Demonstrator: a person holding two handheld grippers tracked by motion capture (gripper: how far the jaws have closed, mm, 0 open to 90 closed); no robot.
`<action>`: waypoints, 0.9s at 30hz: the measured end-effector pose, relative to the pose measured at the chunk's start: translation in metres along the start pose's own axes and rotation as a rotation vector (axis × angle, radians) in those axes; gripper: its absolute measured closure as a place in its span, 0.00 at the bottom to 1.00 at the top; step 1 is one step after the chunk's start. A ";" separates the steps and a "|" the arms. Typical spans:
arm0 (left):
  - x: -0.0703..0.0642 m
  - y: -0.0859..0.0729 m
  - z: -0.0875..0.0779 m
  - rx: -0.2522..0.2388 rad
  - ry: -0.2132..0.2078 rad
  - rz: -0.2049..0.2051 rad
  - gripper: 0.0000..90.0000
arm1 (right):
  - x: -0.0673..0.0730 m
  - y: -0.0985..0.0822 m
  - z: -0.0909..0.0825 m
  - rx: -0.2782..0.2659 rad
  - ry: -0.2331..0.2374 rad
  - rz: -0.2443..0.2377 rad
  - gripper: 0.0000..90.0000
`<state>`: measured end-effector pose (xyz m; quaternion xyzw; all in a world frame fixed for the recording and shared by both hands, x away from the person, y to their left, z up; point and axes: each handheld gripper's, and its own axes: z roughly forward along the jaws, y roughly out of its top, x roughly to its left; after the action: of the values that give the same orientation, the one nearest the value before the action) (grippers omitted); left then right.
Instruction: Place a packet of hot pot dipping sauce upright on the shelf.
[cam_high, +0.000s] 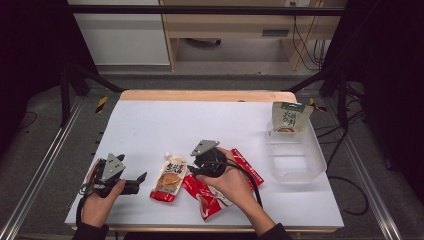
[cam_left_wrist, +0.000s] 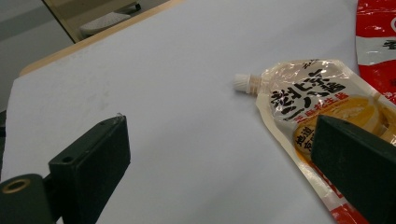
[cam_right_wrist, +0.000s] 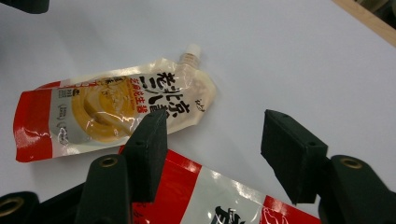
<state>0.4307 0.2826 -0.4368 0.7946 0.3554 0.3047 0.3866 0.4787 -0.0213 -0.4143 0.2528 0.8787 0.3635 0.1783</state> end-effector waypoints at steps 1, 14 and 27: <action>-0.001 0.001 0.000 -0.001 0.000 0.004 0.05 | 0.000 0.001 0.002 0.006 0.004 0.009 0.50; 0.000 0.001 0.001 0.006 0.001 0.018 0.05 | -0.006 0.010 0.044 0.095 0.044 0.081 0.58; 0.001 0.002 0.001 0.004 -0.003 0.019 0.05 | -0.002 0.015 0.075 0.129 0.053 0.127 0.56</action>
<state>0.4327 0.2820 -0.4360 0.7991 0.3480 0.3064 0.3827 0.5228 0.0282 -0.4535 0.3094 0.8869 0.3231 0.1150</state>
